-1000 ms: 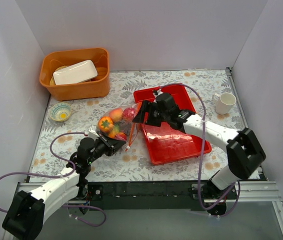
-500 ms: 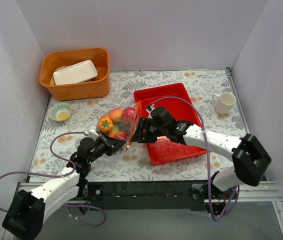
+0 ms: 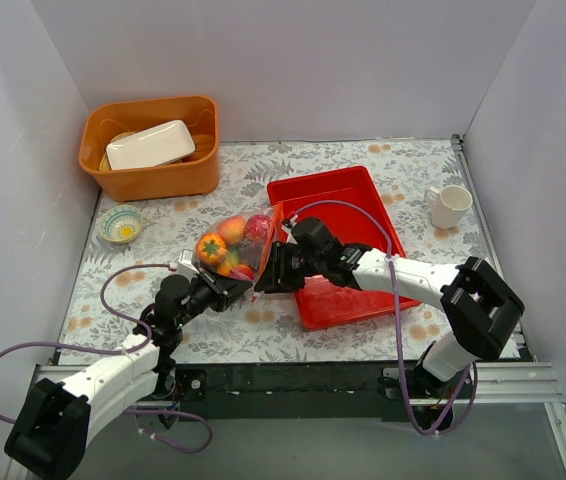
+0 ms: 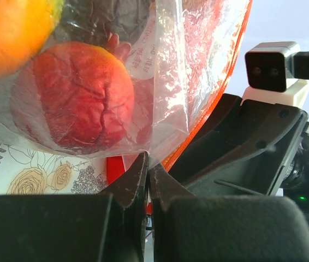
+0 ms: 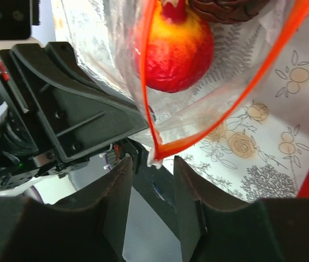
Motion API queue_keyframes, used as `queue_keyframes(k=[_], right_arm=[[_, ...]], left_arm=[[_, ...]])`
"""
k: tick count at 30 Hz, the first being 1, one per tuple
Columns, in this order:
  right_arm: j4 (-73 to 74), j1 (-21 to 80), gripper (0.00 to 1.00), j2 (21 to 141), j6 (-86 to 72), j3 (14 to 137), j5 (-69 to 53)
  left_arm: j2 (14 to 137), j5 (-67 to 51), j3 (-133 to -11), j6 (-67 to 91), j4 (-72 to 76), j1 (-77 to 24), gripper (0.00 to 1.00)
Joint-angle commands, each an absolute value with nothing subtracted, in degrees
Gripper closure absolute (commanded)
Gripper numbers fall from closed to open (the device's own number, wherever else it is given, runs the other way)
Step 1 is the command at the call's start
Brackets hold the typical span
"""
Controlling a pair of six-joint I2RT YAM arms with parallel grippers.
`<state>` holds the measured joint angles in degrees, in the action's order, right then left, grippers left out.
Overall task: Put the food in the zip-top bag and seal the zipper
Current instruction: Zip the zipper food storage bag at the center of the board.
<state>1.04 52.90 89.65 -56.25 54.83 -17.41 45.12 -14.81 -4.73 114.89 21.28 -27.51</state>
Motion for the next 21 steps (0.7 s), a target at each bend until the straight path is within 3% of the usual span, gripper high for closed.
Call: queue_keyframes(k=[1,13,21], right_arm=[[-2.9,53.2,0.57,91.2,-56.7,56.1,-19.3],[-3.1,53.5,0.62,92.6,-57.1,56.3,-20.6],[-4.7,53.6,0.82,93.4,-57.3,56.3,-22.0]], left_arm=[[45.4,-14.5,-4.6,128.1,22.0,-27.6,1.00],[45.4,-14.4,-4.4,128.2,22.2,-27.7,1.00],[45.2,-14.6,-4.2,128.4,22.2,-27.6,1.00]])
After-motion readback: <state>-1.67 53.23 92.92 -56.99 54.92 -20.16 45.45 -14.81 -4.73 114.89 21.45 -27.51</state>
